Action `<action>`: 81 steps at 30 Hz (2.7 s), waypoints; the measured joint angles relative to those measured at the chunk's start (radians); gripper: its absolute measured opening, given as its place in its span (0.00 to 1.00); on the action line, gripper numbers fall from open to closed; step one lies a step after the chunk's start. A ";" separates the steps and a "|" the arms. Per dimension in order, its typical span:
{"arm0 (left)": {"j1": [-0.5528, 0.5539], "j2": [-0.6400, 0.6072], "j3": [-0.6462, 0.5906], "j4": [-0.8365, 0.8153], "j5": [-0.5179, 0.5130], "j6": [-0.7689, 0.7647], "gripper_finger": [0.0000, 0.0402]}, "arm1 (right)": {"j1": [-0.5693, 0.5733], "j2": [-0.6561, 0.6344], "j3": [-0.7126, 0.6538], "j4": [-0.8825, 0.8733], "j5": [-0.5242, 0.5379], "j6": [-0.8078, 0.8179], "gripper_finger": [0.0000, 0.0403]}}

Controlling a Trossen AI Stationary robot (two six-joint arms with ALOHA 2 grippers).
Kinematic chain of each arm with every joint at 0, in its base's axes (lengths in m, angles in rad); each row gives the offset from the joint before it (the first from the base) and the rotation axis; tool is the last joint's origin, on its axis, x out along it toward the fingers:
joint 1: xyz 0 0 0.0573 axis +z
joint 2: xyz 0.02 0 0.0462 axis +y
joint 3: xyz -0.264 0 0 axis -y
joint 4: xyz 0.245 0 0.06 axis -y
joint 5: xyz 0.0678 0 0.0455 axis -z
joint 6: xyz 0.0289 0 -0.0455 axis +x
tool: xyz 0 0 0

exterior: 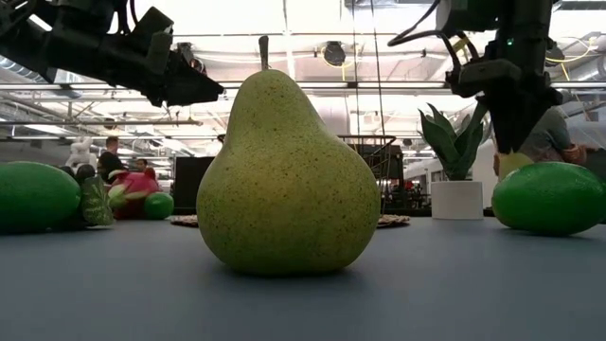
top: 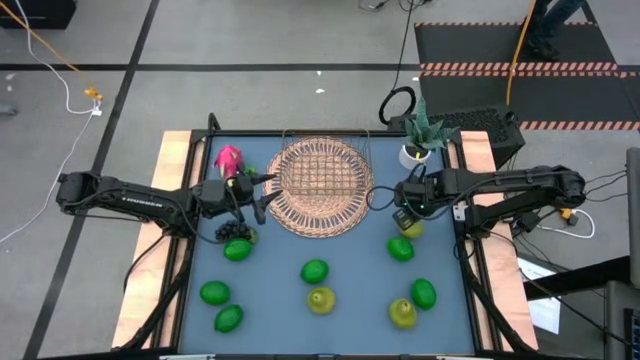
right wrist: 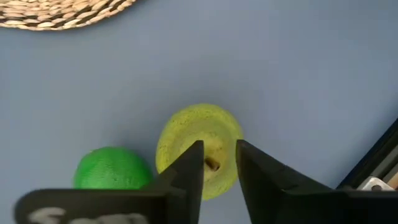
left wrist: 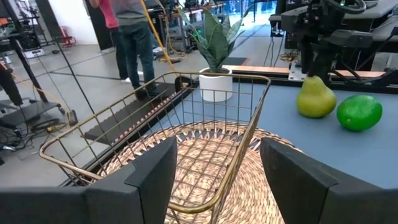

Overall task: Build produce basket
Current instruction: Put the green pear into the wire basket

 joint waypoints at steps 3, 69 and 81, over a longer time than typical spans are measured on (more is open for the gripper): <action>0.000 0.000 0.000 0.000 0.000 -0.002 0.58 | 0.000 0.000 0.000 -0.005 -0.019 -0.001 0.12; 0.000 0.000 0.001 -0.003 0.004 0.086 0.58 | -0.377 0.805 0.920 0.090 -0.047 -0.866 0.01; 0.000 0.000 0.001 -0.003 0.004 0.115 0.58 | -0.373 0.801 0.840 0.128 -0.046 -0.864 0.01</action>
